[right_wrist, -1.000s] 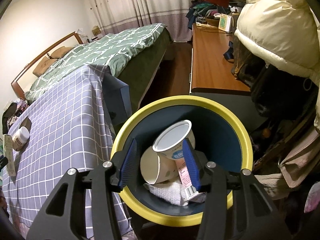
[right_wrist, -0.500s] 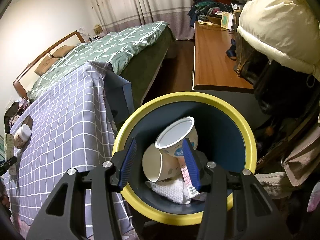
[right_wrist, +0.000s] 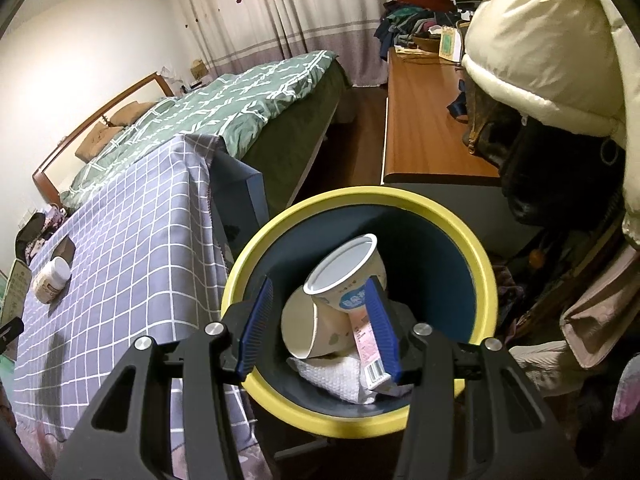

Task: Collect trash
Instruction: 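Grasp the green-printed book with the left gripper and lift it, then carry the book with the left gripper into the yellow bin and release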

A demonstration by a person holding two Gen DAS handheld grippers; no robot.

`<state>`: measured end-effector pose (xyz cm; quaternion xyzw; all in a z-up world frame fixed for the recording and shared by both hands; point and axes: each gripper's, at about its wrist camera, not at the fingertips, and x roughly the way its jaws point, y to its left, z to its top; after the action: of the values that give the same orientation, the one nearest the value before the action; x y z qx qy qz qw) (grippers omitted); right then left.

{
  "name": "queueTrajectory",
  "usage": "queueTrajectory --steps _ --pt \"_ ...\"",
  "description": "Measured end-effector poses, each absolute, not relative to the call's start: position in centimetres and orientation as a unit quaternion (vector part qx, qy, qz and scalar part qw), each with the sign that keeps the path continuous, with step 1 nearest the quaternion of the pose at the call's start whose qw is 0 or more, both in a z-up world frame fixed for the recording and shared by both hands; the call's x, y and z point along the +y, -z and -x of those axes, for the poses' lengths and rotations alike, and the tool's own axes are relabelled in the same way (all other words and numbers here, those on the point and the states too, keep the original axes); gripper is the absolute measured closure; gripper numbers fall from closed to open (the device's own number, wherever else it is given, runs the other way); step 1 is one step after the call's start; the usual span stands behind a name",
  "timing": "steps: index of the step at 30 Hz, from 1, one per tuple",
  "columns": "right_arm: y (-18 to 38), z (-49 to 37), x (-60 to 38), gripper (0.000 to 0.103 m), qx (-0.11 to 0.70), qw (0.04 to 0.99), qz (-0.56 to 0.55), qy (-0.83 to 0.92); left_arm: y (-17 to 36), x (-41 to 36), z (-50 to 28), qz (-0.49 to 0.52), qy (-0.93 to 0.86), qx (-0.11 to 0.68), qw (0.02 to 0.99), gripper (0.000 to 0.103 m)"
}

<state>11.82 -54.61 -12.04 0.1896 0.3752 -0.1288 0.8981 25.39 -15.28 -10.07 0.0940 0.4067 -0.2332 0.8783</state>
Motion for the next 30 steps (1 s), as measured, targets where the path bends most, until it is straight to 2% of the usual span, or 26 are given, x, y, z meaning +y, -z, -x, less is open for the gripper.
queueTrajectory --steps 10,19,27,30 --pt "11.1 -7.8 -58.8 0.057 0.345 0.899 -0.214 0.165 9.3 -30.7 -22.4 -0.156 0.362 0.386 0.834 0.031" --pt "11.4 -5.4 -61.5 0.057 0.335 0.894 -0.221 0.2 12.0 -42.3 -22.3 -0.193 0.419 0.409 0.787 0.031" --pt "11.6 -4.7 -62.6 0.056 0.33 0.891 -0.227 0.215 14.6 -48.3 -23.2 -0.206 0.431 0.419 0.772 0.03" --pt "11.8 -4.8 -62.6 0.054 0.331 0.89 -0.228 0.215 15.0 -49.0 -23.7 -0.212 0.421 0.41 0.781 0.022"
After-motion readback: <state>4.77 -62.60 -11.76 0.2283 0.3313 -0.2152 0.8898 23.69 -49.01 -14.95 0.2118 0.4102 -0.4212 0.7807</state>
